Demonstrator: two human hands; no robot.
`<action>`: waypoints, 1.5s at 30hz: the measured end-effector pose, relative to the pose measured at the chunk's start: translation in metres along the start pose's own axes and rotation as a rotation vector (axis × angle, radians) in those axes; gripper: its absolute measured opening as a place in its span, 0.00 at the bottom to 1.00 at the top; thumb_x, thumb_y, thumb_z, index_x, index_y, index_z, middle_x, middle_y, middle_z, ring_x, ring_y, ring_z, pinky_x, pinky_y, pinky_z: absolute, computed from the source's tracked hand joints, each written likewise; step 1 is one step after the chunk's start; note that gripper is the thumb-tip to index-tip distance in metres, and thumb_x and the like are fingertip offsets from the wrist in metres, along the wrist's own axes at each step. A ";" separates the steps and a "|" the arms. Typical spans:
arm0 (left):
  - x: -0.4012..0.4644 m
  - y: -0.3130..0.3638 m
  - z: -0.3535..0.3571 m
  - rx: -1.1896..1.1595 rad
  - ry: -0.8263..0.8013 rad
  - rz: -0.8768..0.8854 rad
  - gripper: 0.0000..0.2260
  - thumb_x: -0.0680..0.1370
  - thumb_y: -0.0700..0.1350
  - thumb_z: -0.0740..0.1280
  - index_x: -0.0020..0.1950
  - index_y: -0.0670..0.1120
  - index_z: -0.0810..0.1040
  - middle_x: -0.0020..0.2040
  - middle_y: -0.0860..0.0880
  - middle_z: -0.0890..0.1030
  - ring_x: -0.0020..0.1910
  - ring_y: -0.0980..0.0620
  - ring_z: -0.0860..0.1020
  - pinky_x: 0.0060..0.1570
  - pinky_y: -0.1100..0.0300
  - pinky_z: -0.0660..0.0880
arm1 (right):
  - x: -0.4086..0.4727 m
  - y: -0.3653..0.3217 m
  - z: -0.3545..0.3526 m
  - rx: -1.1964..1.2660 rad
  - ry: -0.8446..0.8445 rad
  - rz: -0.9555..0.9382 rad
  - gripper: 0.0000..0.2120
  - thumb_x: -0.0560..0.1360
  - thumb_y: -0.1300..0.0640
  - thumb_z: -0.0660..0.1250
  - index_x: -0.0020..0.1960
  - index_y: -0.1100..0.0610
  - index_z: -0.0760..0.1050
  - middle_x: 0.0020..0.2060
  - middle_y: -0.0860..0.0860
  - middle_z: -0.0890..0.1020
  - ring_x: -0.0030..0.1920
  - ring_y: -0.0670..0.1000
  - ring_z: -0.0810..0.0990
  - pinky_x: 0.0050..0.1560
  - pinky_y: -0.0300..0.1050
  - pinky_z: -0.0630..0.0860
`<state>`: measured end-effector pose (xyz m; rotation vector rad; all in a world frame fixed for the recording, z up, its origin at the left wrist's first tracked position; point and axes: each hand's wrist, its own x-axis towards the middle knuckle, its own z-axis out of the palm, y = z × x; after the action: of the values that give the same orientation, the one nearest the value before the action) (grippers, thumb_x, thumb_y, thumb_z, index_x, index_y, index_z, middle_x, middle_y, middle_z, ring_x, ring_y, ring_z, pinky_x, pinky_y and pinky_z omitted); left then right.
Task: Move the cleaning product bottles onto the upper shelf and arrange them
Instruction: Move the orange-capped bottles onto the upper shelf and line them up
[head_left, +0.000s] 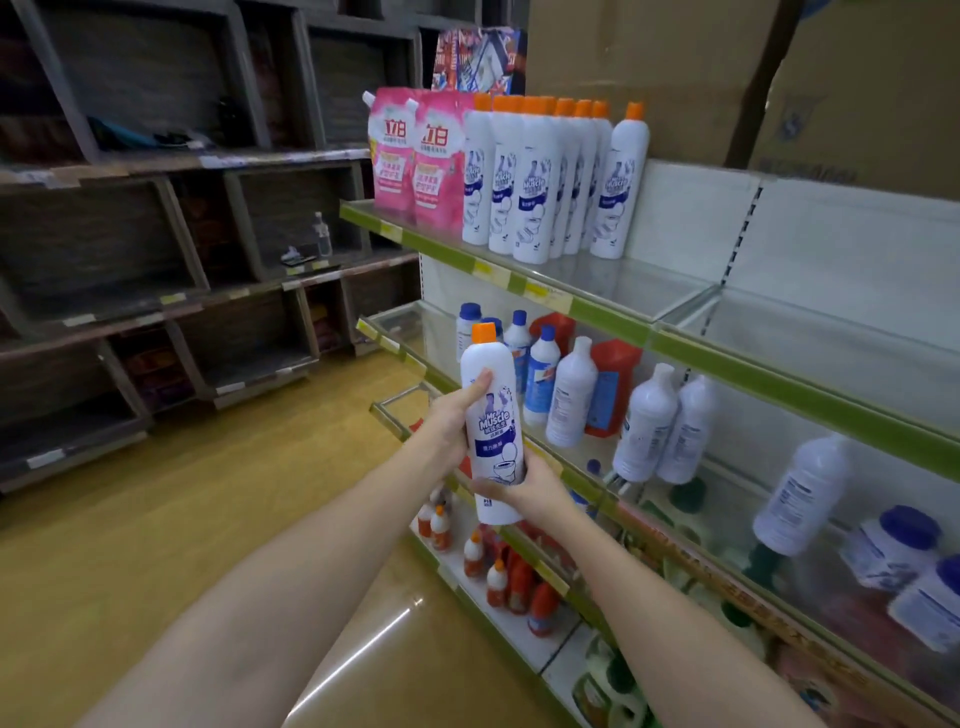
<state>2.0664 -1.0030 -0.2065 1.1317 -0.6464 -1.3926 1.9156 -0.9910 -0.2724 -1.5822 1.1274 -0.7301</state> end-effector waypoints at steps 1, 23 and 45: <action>0.006 0.011 0.003 0.002 -0.007 0.029 0.19 0.76 0.54 0.72 0.57 0.39 0.81 0.55 0.39 0.85 0.52 0.41 0.83 0.48 0.51 0.79 | 0.010 -0.008 -0.002 0.007 0.008 -0.006 0.31 0.63 0.47 0.84 0.63 0.49 0.77 0.52 0.43 0.86 0.53 0.41 0.84 0.55 0.44 0.82; 0.131 0.210 0.158 0.083 -0.331 0.457 0.24 0.75 0.56 0.72 0.61 0.39 0.80 0.57 0.40 0.84 0.57 0.41 0.83 0.61 0.45 0.78 | 0.181 -0.168 -0.157 -0.109 0.355 -0.336 0.24 0.72 0.48 0.77 0.61 0.54 0.70 0.58 0.48 0.81 0.57 0.49 0.79 0.58 0.47 0.75; 0.260 0.296 0.247 1.523 -0.241 1.213 0.29 0.67 0.41 0.81 0.63 0.40 0.70 0.59 0.44 0.71 0.54 0.43 0.76 0.49 0.52 0.76 | 0.304 -0.153 -0.213 -0.237 0.606 -0.002 0.33 0.64 0.41 0.79 0.64 0.51 0.75 0.57 0.47 0.83 0.55 0.50 0.82 0.58 0.45 0.77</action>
<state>2.0059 -1.3616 0.0836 1.1744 -2.2588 0.2530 1.8911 -1.3459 -0.0866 -1.5981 1.6997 -1.1571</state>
